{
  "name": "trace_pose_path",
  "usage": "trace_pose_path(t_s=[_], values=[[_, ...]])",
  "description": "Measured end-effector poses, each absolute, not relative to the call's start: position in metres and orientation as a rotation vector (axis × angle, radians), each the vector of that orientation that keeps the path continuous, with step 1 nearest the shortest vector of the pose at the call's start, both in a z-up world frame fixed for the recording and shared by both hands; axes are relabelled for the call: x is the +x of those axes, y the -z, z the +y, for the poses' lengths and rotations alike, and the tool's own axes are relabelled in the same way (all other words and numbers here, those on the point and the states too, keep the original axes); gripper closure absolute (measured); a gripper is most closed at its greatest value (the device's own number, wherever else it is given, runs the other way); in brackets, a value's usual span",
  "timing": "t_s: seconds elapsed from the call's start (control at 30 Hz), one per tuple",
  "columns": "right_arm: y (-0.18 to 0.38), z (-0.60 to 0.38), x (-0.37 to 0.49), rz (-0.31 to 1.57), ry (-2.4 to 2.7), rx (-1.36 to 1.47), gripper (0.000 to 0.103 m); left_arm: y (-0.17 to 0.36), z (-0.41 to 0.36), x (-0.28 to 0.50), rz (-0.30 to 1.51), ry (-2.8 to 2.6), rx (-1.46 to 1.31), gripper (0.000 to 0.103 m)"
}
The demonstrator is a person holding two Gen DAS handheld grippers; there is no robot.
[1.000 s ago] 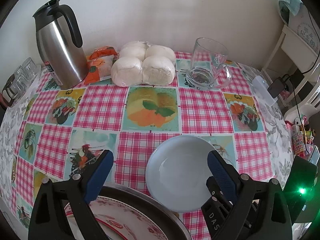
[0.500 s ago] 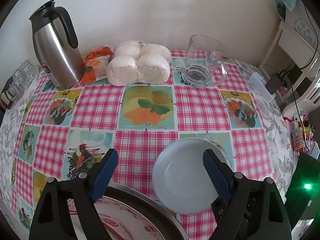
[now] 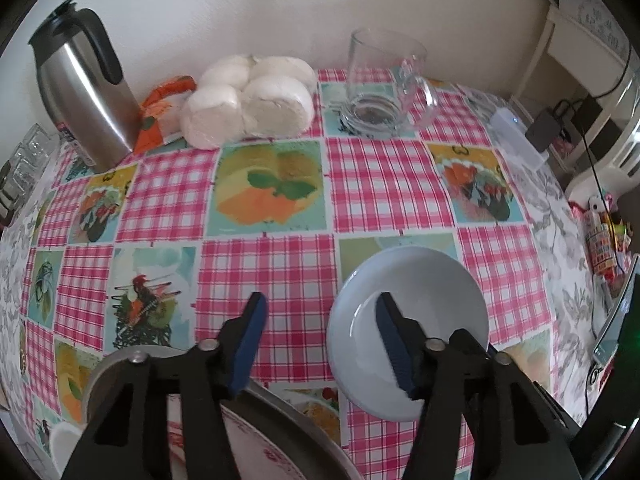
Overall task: Organize plates and bowls
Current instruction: 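Close the right tool on the pale blue bowl rim and lift, then carry the pale blue bowl with the right tool over the stack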
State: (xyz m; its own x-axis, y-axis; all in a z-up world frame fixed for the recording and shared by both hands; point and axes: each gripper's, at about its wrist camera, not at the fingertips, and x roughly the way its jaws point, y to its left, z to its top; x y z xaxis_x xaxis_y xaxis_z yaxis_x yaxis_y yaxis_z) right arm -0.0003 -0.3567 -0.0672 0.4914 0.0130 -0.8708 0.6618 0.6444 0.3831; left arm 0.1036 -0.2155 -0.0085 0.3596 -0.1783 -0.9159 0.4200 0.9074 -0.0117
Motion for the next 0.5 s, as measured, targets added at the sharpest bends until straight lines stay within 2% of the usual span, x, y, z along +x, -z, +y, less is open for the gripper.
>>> trace_pose_path(t_s=[0.1,0.27,0.5], values=[[0.07,-0.357,0.0,0.996,0.446,0.796,0.077,0.018,-0.22,0.104,1.163,0.392,0.247,0.053],[0.072,-0.358,-0.001,0.994,0.436,0.805,0.077,0.029,-0.224,0.104,1.194,0.407,0.239,0.066],[0.078,-0.361,-0.002,0.999,0.43,0.839,0.077,0.035,-0.228,0.103,1.212,0.437,0.224,0.077]])
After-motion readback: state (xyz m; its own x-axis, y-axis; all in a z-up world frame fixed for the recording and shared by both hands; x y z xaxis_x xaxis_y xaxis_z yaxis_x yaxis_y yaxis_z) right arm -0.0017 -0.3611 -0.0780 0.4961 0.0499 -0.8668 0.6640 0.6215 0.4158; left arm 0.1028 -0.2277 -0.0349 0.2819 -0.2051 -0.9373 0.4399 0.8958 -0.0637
